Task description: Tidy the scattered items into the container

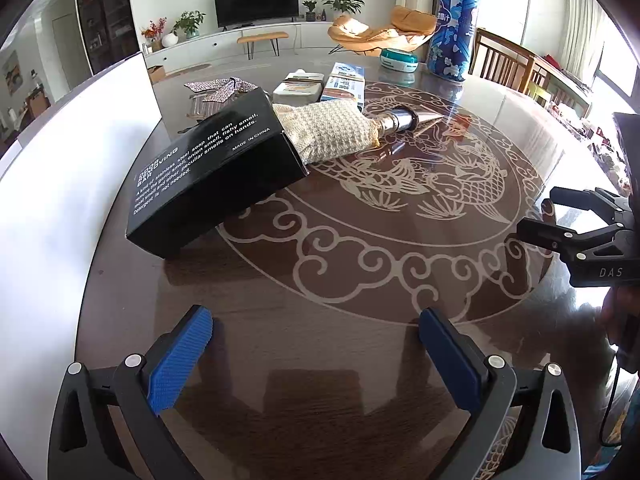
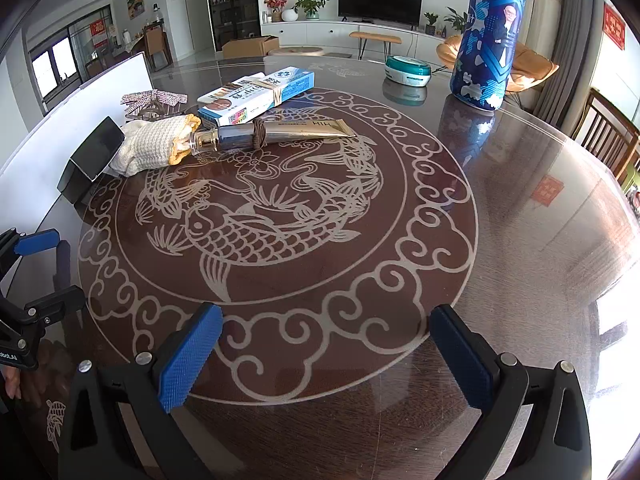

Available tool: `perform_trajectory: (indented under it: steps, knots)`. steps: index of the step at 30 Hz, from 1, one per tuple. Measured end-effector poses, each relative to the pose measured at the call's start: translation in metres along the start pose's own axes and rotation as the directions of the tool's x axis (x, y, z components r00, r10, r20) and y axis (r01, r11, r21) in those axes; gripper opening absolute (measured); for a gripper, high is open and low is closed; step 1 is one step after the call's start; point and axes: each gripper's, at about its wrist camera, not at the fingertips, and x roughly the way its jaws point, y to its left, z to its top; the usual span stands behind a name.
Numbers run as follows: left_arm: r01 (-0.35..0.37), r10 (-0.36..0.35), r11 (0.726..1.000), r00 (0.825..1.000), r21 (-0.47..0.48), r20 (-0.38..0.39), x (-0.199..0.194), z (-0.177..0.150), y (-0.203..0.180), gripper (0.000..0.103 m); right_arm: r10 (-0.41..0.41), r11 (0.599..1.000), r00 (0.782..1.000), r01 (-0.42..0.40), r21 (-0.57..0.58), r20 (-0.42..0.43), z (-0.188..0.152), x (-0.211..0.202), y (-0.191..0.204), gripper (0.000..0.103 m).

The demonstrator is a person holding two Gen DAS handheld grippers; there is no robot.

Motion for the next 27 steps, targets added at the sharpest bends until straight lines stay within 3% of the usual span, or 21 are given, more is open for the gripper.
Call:
perform_trajectory:
  steps: [27]
  knots:
    - [-0.004, 0.004, 1.0, 1.0, -0.007, 0.001, -0.0002, 0.0004, 0.0025, 0.103, 0.0, 1.0, 1.0, 0.0, 0.0, 0.0, 0.0001, 0.0002, -0.0001, 0.103]
